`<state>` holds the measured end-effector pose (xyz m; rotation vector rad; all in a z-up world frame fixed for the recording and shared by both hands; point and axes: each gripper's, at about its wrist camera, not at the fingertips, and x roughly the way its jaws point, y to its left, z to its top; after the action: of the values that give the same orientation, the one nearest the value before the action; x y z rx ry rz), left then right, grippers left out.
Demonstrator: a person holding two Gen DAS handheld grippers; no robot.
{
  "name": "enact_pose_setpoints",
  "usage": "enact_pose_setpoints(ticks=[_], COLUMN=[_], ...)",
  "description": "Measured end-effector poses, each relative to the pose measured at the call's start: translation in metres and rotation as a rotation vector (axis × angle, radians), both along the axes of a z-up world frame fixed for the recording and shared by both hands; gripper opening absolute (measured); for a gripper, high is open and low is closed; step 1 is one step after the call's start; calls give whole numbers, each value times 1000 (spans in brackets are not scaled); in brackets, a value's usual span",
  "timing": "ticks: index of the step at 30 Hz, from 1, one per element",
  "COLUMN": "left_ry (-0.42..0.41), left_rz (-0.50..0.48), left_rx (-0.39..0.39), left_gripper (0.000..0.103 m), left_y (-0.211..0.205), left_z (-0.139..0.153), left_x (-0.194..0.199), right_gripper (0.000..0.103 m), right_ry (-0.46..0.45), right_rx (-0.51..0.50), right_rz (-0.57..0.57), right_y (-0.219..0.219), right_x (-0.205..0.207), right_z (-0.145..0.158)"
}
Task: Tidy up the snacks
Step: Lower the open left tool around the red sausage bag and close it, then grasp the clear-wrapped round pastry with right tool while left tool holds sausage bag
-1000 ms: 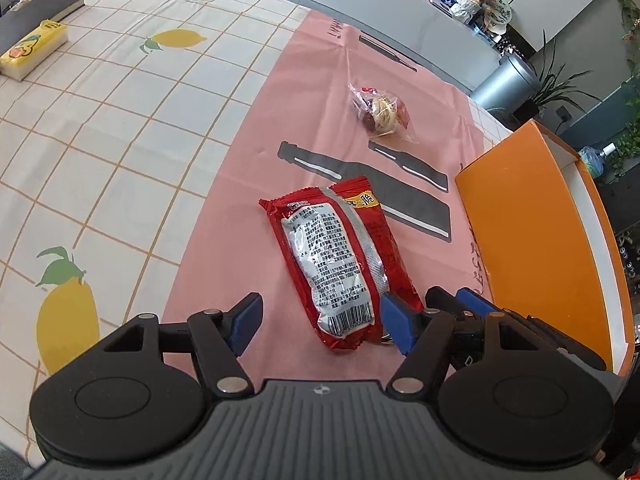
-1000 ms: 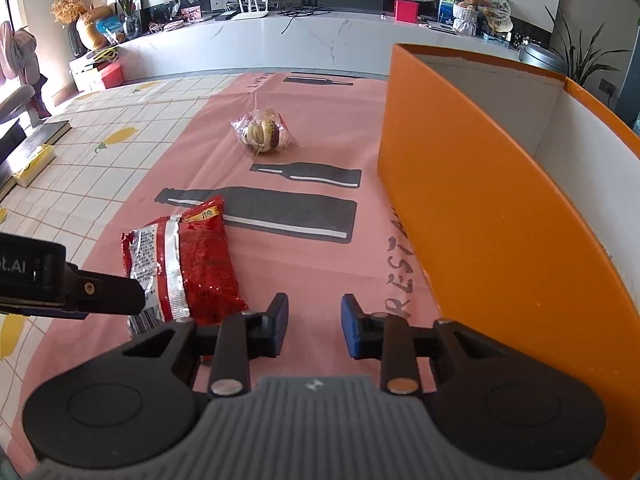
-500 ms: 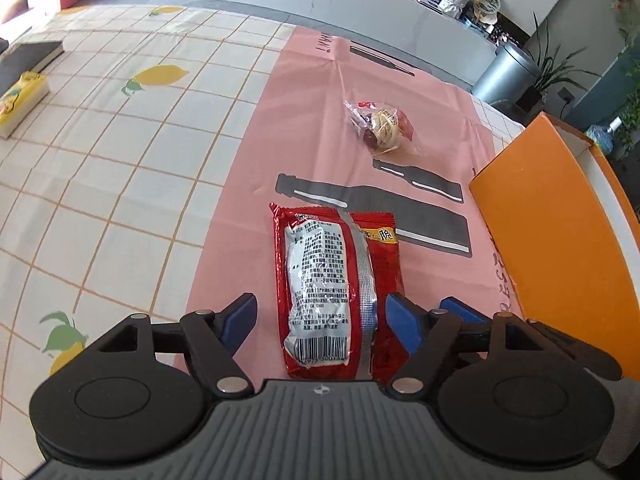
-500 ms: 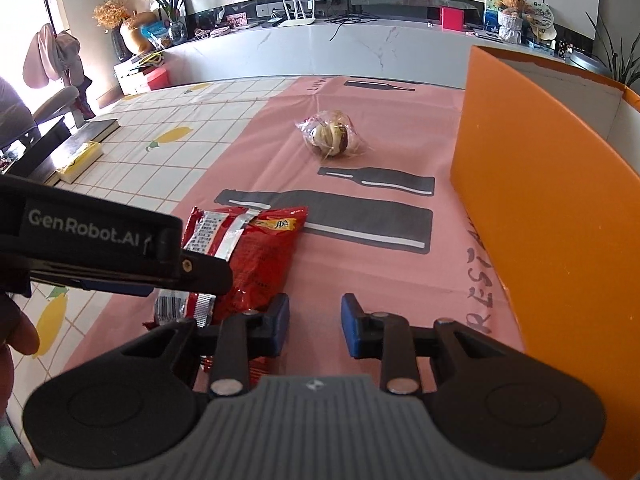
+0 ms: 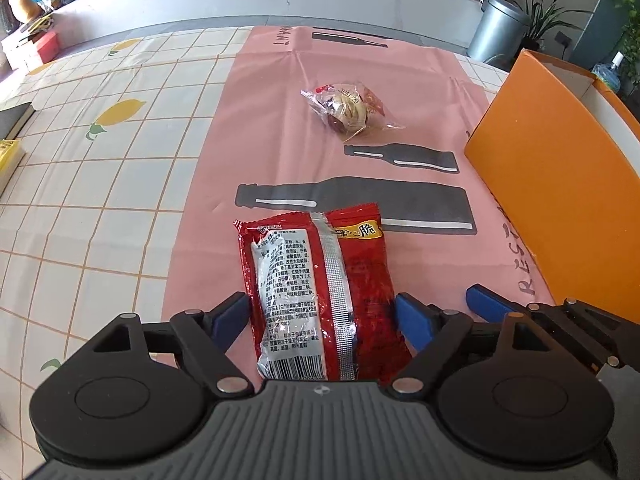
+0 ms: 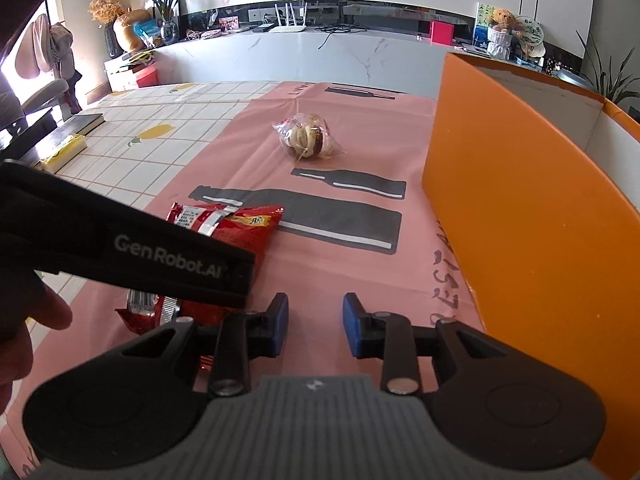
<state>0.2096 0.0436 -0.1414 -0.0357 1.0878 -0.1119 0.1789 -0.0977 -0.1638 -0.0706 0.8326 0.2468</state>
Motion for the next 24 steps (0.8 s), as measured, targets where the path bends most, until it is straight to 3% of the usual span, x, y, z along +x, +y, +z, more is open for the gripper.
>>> enact_pose_setpoints(ticks=[8, 12, 19, 24], left_ry=[-2, -12, -38, -65], left_rz=[10, 4, 46, 80], left_rx=[18, 1, 0, -1], left_gripper=[99, 82, 80, 80], left_y=[-2, 5, 36, 58], left_z=[-1, 1, 7, 12], left_x=[7, 7, 17, 27], right_gripper=[29, 29, 29, 40], right_ry=[-2, -2, -26, -77], right_rx=[2, 0, 3, 7], right_rz=[11, 8, -17, 7], right_y=[-1, -1, 1, 12], right_x=[0, 1, 20, 45], right_z=[0, 0, 9, 22])
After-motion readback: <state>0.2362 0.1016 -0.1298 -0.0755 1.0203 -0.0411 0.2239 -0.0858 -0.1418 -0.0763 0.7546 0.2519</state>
